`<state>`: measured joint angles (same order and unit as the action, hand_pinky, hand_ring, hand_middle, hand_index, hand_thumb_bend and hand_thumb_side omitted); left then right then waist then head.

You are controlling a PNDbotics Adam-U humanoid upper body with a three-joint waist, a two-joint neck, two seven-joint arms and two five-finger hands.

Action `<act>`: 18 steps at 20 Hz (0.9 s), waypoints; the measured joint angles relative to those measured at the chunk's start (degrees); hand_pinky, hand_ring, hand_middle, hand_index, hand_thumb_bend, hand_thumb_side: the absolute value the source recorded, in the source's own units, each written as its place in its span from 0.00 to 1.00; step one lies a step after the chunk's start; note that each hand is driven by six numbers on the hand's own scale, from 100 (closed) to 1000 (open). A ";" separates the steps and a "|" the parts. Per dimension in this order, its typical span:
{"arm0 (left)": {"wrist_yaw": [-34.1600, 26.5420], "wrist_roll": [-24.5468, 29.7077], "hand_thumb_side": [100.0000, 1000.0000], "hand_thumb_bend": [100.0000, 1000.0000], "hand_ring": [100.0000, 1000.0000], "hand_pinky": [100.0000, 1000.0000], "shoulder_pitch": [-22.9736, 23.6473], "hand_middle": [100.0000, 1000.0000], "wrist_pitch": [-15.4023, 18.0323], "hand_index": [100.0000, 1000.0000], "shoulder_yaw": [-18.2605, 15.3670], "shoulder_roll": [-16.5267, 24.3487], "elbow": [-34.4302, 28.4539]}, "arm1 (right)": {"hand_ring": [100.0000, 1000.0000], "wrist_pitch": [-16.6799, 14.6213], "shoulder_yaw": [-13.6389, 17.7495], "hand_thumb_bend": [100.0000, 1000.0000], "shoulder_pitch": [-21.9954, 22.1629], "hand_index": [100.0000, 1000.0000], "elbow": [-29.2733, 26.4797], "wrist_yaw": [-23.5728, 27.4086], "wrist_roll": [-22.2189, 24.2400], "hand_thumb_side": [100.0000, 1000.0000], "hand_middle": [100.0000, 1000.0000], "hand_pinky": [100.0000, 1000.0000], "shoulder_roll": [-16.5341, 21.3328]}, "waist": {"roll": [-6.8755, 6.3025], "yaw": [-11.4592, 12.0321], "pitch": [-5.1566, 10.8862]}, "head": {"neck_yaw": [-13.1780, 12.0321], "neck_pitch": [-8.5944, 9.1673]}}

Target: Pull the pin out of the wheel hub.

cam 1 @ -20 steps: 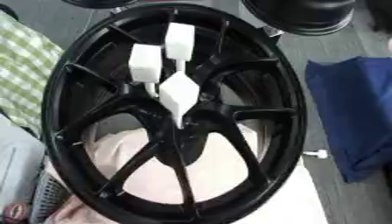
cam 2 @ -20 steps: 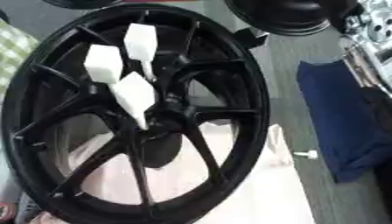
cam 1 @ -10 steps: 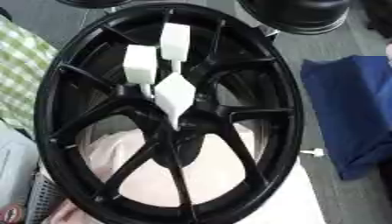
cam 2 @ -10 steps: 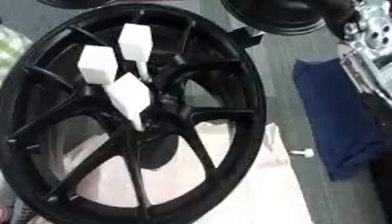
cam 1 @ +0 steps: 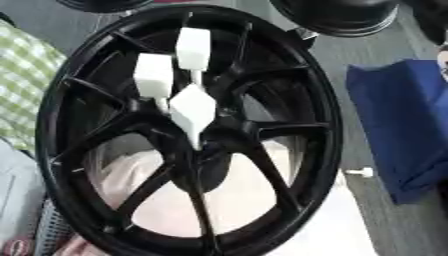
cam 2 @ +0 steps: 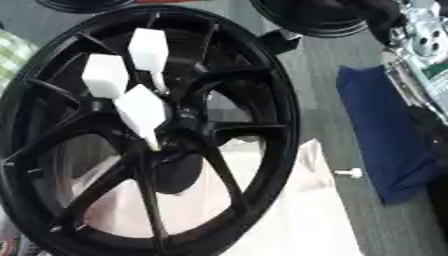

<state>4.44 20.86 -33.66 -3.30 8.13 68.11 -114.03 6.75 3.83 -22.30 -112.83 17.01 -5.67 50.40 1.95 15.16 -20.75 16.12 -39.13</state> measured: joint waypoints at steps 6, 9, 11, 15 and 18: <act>1.07 10.25 0.65 0.43 0.79 0.78 -9.12 0.68 -0.36 0.81 4.75 -0.63 -0.01 | 0.72 0.06 -0.37 0.00 -0.06 0.65 0.15 -0.13 0.45 0.51 0.51 0.86 0.28 | -0.10 0.06 0.03 | -0.18 -0.02; 1.07 14.39 0.66 0.42 0.79 0.78 -14.15 0.68 -1.68 0.80 7.49 -2.62 -0.02 | 0.72 0.13 -0.49 0.00 -0.07 0.65 0.17 -0.14 0.64 0.50 0.51 0.86 0.28 | -0.11 0.03 0.26 | -0.24 -0.01; 1.07 17.02 0.66 0.42 0.80 0.78 -17.72 0.68 -3.02 0.80 9.26 -4.70 0.06 | 0.72 0.16 -0.65 0.00 -0.07 0.65 0.17 -0.14 0.76 0.50 0.51 0.86 0.28 | -0.14 0.02 0.65 | -0.32 -0.01; 1.10 21.35 0.66 0.41 0.80 0.78 -24.50 0.68 -4.97 0.80 12.60 -9.93 2.39 | 0.72 0.22 -0.94 0.00 -0.23 0.65 0.19 -0.14 1.05 0.50 0.51 0.86 0.28 | -0.29 -0.65 1.19 | -0.43 0.00; 1.51 23.60 0.66 0.41 0.80 0.78 -27.91 0.68 -5.19 0.80 14.82 -13.13 5.31 | 0.72 0.31 -1.05 0.00 -0.35 0.65 0.29 -0.14 1.15 0.51 0.51 0.86 0.28 | -0.40 -0.93 1.32 | -0.58 0.01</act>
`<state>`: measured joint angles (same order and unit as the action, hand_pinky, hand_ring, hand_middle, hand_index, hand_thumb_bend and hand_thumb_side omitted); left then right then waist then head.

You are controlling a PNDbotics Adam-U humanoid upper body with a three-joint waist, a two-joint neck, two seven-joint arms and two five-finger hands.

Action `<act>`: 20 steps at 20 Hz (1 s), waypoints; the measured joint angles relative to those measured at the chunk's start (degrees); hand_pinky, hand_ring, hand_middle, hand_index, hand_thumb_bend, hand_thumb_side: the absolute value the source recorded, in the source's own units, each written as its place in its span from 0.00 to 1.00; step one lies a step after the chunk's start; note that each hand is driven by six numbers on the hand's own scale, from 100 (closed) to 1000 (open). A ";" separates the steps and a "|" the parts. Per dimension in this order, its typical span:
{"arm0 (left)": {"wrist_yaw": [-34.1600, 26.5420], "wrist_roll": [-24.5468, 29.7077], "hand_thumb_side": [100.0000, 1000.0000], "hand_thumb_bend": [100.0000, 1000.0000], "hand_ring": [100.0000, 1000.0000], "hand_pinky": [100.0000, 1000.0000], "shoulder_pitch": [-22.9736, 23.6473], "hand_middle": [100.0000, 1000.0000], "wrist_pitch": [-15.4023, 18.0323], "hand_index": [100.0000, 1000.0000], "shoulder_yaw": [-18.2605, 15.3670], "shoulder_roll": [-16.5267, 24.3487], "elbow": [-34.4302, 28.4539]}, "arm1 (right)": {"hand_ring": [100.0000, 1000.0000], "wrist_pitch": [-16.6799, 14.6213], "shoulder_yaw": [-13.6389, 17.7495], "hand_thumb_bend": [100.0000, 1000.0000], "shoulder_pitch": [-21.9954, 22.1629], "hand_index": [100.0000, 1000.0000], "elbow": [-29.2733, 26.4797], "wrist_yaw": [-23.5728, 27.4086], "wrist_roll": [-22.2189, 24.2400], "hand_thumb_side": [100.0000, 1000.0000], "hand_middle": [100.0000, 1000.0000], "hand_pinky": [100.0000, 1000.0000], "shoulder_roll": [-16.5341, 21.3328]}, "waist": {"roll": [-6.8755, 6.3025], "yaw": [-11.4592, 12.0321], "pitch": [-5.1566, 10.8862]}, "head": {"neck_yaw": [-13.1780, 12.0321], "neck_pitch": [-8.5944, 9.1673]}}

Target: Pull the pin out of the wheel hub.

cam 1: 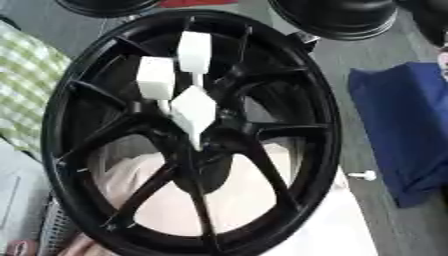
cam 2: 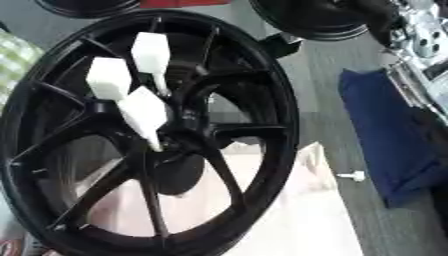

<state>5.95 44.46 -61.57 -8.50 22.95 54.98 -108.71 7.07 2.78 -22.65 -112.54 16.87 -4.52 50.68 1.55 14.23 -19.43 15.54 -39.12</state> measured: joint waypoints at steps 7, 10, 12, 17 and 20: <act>1.58 2.65 0.66 0.41 0.80 0.77 -4.63 0.67 0.25 0.80 3.54 -5.51 6.46 | 0.72 0.11 -0.04 0.00 0.00 0.65 0.54 0.00 0.11 0.51 0.51 0.86 -0.03 | -0.03 -0.39 0.00 | -0.25 0.21; 2.02 3.21 0.66 0.42 0.80 0.77 -6.42 0.67 0.43 0.80 4.69 -7.62 8.89 | 0.72 0.22 -0.34 0.00 -0.02 0.65 0.62 0.00 0.23 0.51 0.51 0.86 -0.07 | -0.07 -0.49 0.00 | -0.33 0.27; 2.16 3.61 0.66 0.43 0.80 0.77 -7.15 0.67 0.44 0.80 5.48 -8.87 10.37 | 0.72 0.24 -0.36 0.00 -0.03 0.65 0.64 -0.01 0.26 0.51 0.51 0.86 -0.18 | -0.13 -0.62 0.00 | -0.42 0.42; 2.14 4.83 0.65 0.44 0.81 0.77 -8.62 0.68 0.43 0.81 7.13 -11.50 12.99 | 0.72 0.35 -0.49 0.00 -0.33 0.65 0.87 -0.11 0.38 0.52 0.51 0.86 -0.61 | -0.36 -0.98 0.00 | -1.33 0.48; 1.79 5.51 0.65 0.44 0.83 0.78 -9.10 0.71 0.37 0.82 7.85 -12.97 14.26 | 0.72 0.46 -0.73 0.00 -0.63 0.64 0.94 -0.12 0.49 0.52 0.51 0.86 -0.93 | -0.42 -1.32 0.00 | -2.10 0.70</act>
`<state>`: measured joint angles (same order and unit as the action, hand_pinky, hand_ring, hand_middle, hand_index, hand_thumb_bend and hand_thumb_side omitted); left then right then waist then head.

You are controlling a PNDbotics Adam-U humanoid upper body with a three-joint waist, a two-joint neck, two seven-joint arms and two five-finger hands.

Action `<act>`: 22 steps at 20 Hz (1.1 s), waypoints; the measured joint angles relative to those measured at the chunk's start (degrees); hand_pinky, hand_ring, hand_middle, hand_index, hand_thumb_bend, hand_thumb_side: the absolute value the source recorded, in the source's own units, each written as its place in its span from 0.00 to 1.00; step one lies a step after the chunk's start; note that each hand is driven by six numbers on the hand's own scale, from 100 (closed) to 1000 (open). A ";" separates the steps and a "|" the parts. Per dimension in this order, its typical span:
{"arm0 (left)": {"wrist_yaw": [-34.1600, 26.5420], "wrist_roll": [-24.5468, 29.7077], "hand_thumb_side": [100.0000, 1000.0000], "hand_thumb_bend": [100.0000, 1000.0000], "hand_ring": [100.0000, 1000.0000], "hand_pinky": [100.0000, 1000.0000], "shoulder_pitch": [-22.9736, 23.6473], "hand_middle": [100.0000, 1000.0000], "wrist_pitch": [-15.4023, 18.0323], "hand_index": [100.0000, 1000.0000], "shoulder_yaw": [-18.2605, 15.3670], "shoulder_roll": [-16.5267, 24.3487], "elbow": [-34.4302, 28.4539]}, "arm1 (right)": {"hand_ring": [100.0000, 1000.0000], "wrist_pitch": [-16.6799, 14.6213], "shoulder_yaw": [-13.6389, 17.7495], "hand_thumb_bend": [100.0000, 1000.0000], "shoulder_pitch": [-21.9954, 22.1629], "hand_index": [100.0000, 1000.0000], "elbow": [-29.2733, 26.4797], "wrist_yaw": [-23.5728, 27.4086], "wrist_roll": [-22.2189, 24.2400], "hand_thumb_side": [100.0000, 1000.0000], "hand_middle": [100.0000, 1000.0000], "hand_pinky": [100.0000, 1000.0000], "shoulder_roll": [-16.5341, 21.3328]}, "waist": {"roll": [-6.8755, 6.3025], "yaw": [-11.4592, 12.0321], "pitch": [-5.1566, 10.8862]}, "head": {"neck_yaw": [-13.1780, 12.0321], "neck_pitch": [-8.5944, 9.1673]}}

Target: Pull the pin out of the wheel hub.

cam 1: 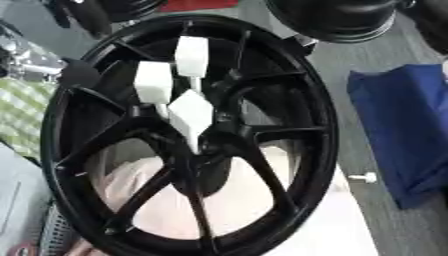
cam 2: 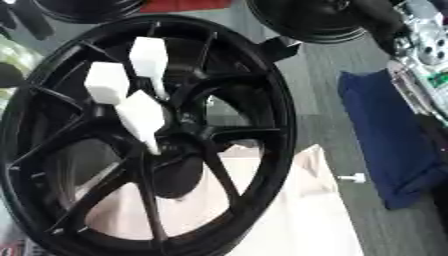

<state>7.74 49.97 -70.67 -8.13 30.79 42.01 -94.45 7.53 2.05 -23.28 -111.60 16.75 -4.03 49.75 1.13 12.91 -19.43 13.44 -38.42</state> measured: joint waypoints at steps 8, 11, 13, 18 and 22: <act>-0.31 1.31 0.63 0.47 0.86 0.80 -0.01 0.76 0.38 0.85 1.18 -2.55 2.74 | 0.72 0.21 -0.44 0.00 -1.33 0.65 0.02 0.01 0.32 0.53 0.51 0.86 -0.67 | -0.14 -0.91 -0.49 | -1.33 0.32; 0.11 1.24 0.62 0.47 0.86 0.80 -0.01 0.77 0.46 0.85 1.48 -3.35 3.74 | 0.72 0.20 -0.68 0.00 -1.49 0.65 0.02 0.03 0.58 0.53 0.51 0.86 -0.81 | -0.14 -1.31 -0.76 | -2.07 0.69; 0.51 1.12 0.62 0.47 0.86 0.80 0.01 0.77 0.59 0.85 1.50 -3.69 4.44 | 0.72 0.27 -0.69 0.00 -1.62 0.64 0.03 0.03 0.69 0.54 0.51 0.86 -1.12 | -0.14 -1.56 -1.02 | -2.43 0.81; 2.01 0.62 0.60 0.48 0.87 0.81 0.11 0.80 1.26 0.86 1.52 -4.18 6.31 | 0.72 0.27 -0.69 0.00 -1.71 0.64 0.07 0.04 0.76 0.55 0.51 0.87 -1.29 | -0.13 -1.98 -1.67 | -3.23 1.28; 2.53 0.12 0.59 0.49 0.87 0.81 0.16 0.81 1.79 0.87 1.49 -4.56 7.34 | 0.72 0.29 -0.70 0.00 -1.72 0.64 0.18 0.04 0.83 0.55 0.51 0.87 -1.63 | -0.09 -2.12 -2.47 | -3.82 1.48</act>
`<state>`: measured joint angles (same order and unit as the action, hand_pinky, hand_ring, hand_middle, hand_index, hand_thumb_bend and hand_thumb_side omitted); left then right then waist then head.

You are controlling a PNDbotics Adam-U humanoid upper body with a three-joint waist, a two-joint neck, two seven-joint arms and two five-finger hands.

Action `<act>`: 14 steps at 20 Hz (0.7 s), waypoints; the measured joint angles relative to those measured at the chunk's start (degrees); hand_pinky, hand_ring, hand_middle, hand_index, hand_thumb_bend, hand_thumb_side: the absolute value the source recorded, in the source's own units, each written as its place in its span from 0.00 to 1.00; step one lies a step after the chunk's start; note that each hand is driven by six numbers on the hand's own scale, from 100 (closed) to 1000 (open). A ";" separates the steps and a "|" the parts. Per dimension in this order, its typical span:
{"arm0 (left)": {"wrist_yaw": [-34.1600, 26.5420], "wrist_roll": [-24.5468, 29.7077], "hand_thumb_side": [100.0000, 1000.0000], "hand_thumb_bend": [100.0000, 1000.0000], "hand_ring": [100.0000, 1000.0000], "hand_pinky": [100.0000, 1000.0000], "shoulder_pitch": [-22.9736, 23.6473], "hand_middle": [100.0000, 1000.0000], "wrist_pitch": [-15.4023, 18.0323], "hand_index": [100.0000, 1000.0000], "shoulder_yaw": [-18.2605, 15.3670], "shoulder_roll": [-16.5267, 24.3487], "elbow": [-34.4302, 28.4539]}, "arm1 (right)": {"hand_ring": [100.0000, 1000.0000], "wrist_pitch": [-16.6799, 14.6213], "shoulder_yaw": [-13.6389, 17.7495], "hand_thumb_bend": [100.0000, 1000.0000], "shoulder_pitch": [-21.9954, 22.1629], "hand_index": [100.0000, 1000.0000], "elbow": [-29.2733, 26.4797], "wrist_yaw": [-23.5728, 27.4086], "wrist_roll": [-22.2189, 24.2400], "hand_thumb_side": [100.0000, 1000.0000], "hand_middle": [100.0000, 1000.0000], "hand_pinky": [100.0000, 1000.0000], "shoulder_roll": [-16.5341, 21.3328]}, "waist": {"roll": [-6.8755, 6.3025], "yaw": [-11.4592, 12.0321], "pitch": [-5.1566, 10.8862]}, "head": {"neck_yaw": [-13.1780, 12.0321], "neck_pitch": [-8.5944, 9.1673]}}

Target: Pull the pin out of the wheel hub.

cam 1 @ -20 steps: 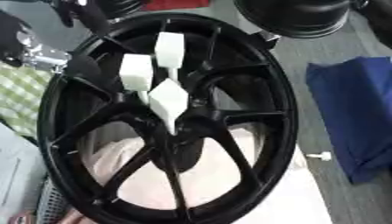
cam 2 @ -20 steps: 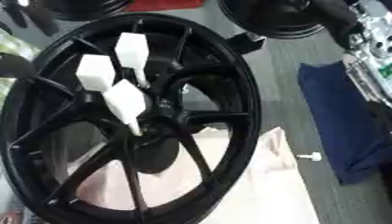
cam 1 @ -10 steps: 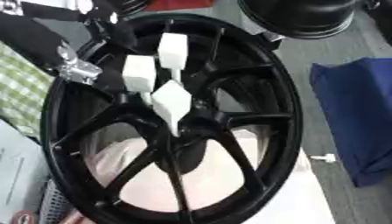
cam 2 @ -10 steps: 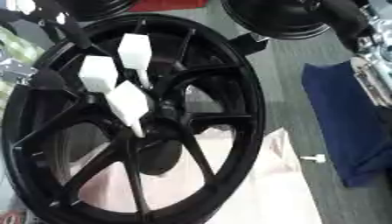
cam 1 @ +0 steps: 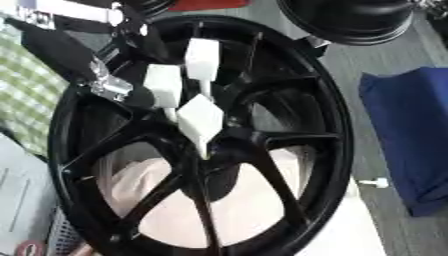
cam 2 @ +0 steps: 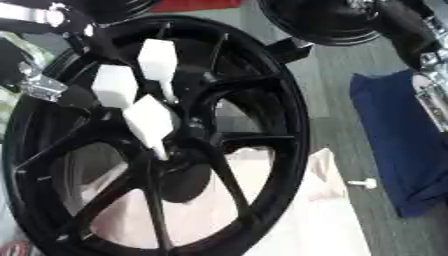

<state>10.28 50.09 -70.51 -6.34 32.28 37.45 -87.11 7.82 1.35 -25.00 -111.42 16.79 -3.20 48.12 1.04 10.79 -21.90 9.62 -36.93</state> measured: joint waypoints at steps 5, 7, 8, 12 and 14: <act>0.43 -0.22 0.59 0.49 0.87 0.81 0.02 0.80 0.44 0.87 -0.01 -0.29 0.75 | 0.72 0.08 -0.02 0.00 -0.05 0.64 0.03 0.00 0.26 0.56 0.51 0.87 -0.01 | 0.03 -0.22 -0.83 | -0.51 0.33; 0.43 -0.35 0.58 0.49 0.87 0.81 0.03 0.79 0.57 0.87 -0.02 -0.40 1.10 | 0.72 0.09 -0.15 0.00 -0.17 0.64 0.03 0.00 0.32 0.56 0.51 0.87 -0.02 | 0.04 -0.31 -1.17 | -0.68 0.35; 0.40 -0.38 0.59 0.48 0.87 0.81 0.03 0.78 0.62 0.87 -0.02 -0.58 1.26 | 0.73 0.08 -0.23 0.00 -0.18 0.64 0.03 0.00 0.34 0.56 0.51 0.87 -0.03 | 0.04 -0.39 -1.30 | -0.75 0.38; 0.06 -0.43 0.59 0.46 0.87 0.81 0.03 0.77 1.05 0.86 -0.02 -0.80 1.39 | 0.73 0.08 -0.32 0.00 -0.19 0.64 0.04 0.00 0.39 0.57 0.51 0.87 -0.14 | 0.02 -0.55 -1.64 | -0.98 0.63; 0.02 -0.47 0.58 0.44 0.87 0.80 0.03 0.75 1.42 0.86 -0.02 -0.82 1.48 | 0.73 0.10 -0.32 0.00 -0.19 0.64 0.08 0.00 0.41 0.57 0.51 0.87 -0.28 | 0.00 -0.58 -1.71 | -1.08 0.78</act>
<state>10.30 49.62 -70.49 -4.92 32.26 36.63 -85.63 7.93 1.02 -25.19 -111.34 16.79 -2.79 47.85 1.04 10.21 -23.60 8.54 -36.15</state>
